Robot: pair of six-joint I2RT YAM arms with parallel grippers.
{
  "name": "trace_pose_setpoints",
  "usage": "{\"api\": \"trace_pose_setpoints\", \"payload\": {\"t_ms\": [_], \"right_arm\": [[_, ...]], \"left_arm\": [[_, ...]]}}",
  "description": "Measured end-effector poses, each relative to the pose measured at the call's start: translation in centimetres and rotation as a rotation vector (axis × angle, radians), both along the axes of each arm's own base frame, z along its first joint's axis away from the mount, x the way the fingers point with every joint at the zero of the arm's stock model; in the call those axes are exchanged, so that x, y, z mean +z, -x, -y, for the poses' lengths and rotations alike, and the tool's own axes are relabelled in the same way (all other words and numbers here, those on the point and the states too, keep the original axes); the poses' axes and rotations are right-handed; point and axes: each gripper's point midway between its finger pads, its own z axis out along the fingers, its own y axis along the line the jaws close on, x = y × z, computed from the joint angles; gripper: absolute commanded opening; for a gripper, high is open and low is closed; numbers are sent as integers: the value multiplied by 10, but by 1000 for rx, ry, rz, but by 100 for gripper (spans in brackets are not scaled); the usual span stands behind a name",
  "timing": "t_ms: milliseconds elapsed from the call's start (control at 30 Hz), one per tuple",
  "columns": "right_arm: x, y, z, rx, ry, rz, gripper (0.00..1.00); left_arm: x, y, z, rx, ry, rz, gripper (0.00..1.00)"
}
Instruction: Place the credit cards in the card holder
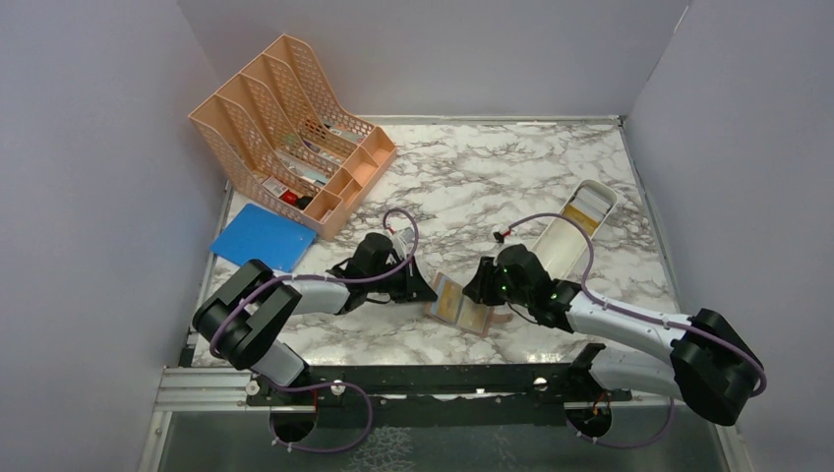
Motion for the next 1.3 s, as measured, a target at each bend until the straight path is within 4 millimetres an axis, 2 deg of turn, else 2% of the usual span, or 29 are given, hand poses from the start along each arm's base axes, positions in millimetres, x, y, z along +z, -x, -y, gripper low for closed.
{"api": "trace_pose_setpoints", "payload": {"t_ms": [133, 367, 500, 600, 767, 933, 1067, 1300], "right_arm": [[-5, 5, 5, 1, 30, -30, 30], [-10, 17, 16, 0, 68, -72, 31], [-11, 17, 16, 3, 66, -73, 31], [-19, 19, 16, 6, 73, -87, 30], [-37, 22, 14, 12, 92, -131, 29], [-39, 18, 7, 15, 50, -118, 28], [-39, 17, 1, 20, 13, -106, 28], [-37, 17, 0, 15, 2, -105, 34]], "left_arm": [[-1, -7, -6, 15, -83, 13, 0], [20, -22, -15, 49, -161, 109, 0], [16, -21, -20, 53, -192, 108, 0], [15, -19, -21, 48, -197, 102, 0], [20, -16, -14, 25, -167, 110, 0], [31, -10, 0, -7, -92, 113, 0], [29, -6, 9, -26, -64, 99, 0], [25, -5, 10, -16, -66, 88, 0]]}}
